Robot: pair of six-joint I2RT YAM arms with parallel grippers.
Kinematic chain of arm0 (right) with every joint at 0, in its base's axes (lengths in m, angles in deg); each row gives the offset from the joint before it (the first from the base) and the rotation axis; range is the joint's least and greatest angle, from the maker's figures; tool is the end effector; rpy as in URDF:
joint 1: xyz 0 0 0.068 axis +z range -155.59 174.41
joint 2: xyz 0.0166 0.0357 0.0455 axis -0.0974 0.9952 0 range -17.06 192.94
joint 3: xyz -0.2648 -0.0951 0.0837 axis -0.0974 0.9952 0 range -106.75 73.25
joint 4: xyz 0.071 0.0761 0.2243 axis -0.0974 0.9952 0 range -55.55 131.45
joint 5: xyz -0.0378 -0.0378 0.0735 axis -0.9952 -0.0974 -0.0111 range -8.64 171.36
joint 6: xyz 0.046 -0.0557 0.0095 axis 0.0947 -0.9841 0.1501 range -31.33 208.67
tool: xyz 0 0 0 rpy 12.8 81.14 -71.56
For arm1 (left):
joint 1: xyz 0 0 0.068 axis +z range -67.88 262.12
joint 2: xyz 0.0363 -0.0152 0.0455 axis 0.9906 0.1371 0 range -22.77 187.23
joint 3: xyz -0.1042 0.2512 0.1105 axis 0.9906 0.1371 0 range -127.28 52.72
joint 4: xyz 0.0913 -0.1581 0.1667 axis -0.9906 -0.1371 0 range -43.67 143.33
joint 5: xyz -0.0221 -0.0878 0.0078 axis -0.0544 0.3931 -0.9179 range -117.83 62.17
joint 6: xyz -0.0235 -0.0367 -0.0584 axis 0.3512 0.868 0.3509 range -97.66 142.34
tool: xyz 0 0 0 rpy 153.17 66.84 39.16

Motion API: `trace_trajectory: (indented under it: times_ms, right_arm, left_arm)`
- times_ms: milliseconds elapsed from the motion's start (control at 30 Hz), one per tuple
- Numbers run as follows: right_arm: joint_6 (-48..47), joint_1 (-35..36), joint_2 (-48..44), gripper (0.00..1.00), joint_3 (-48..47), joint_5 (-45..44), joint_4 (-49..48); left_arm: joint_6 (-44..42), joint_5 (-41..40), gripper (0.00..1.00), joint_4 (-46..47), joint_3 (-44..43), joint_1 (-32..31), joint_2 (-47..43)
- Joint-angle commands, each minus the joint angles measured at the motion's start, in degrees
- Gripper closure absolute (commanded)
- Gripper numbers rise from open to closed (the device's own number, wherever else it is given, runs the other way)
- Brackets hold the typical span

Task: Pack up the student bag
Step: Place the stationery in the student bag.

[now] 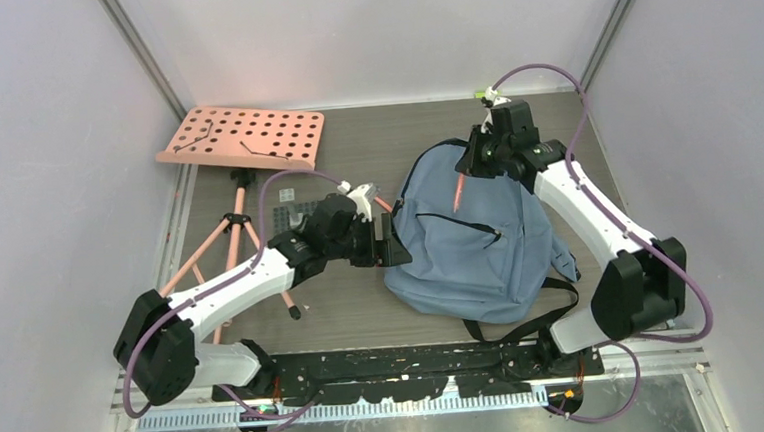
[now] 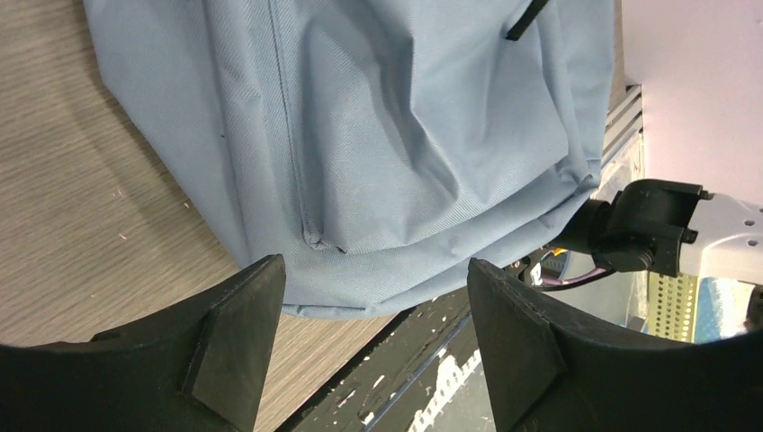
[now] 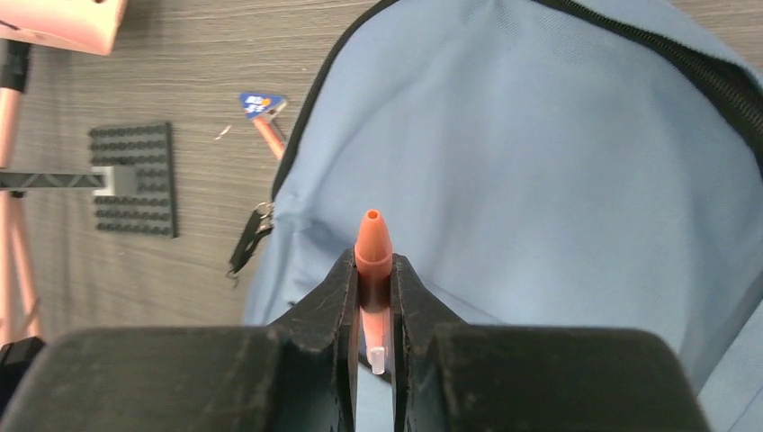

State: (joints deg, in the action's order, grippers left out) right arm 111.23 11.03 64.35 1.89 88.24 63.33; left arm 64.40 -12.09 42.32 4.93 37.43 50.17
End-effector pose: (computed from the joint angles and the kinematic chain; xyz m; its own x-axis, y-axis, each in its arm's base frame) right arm 0.3031 0.0979 0.3303 -0.6992 0.1889 -0.6895 -0.1134 0.9229 0.3679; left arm 0.1851 -0.2063 0.2650 -0.8693 -0.0471 -0.4921 0.3371 0.6717 -0.6597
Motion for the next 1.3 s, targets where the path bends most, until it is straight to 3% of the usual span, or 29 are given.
trace_trajectory:
  times_ms: [0, 200, 500, 967, 1267]
  right_arm:
    - [-5.9, -1.4, 3.5, 1.00, -4.7, -1.2, -0.5]
    - [-9.8, -2.2, 6.9, 1.00, -5.4, 1.4, -0.1]
    - [-9.9, -2.7, 10.1, 1.00, -6.3, 13.3, 4.1]
    - [-4.7, -2.6, 11.0, 0.99, -7.6, 18.1, 4.4]
    - [-9.0, -2.6, 12.9, 1.00, -4.7, 19.4, 9.0]
  left_arm:
    - [3.7, -0.8, 0.24, 3.4, 0.6, -0.2, 1.3]
    - [6.5, 1.0, 0.29, 8.3, 3.9, -0.2, 3.0]
    - [4.7, -0.1, 0.30, 5.7, 2.9, -0.1, 3.5]
    - [4.8, -0.5, 0.30, 5.9, 5.3, -0.1, 3.7]
    - [5.9, 0.2, 0.30, 9.5, 6.7, -0.1, 4.9]
